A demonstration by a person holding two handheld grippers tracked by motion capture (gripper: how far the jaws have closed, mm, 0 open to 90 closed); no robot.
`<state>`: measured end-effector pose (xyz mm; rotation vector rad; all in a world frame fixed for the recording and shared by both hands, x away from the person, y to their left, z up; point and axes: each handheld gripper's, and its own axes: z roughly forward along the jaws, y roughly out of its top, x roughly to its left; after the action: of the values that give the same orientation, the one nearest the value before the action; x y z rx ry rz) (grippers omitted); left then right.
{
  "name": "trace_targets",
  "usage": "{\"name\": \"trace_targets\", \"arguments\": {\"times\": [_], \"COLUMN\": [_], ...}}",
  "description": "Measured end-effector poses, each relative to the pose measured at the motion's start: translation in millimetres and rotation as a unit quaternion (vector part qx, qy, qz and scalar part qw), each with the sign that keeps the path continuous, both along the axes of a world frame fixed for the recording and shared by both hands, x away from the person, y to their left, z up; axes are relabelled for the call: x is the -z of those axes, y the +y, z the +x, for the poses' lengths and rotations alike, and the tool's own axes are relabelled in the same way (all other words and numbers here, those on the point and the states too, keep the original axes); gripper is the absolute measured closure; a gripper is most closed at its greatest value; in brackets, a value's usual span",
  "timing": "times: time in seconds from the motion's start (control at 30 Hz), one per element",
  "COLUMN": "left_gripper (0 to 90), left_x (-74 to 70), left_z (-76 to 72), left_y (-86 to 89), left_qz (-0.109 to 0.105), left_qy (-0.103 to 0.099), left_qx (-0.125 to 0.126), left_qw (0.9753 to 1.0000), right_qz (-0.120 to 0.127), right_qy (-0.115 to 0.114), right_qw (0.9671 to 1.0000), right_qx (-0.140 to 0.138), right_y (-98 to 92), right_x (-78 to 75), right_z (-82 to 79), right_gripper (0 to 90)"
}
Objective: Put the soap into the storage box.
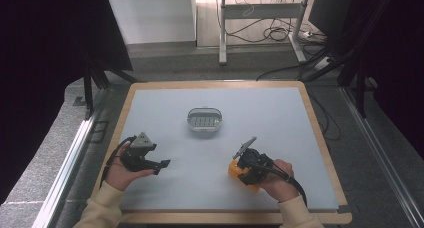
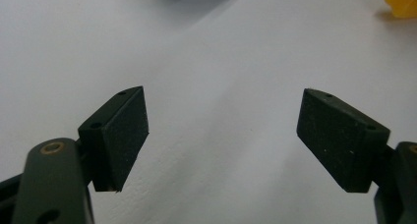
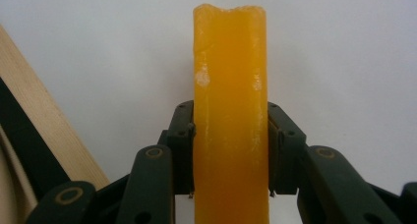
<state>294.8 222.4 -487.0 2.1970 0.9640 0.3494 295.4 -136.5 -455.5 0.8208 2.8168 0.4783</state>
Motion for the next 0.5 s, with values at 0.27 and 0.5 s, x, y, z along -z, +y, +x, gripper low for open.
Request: {"name": "trace_targets", "arguments": {"times": [0.27,0.5], "left_gripper": [19.6,19.6], "left_x": [-0.8,-1.2], "left_z": [-0.6,-2.2], "left_y": [-1.0,-3.4], "left_qz": [0.000,-0.001], "left_qy": [-0.001,-0.002], "left_qx": [0.002,0.005], "left_qw": [1.0000,1.0000], "right_qz": [0.012,0.022], "right_qy": [-0.008,-0.007], "right_qw": [0.9999,0.9997], "right_qx": [0.000,0.000], "right_y": [-4.9,-8.0], "right_x": [-7.5,-13.9], "right_z": [0.2,5.2], "right_gripper": [61.7,61.8]}}
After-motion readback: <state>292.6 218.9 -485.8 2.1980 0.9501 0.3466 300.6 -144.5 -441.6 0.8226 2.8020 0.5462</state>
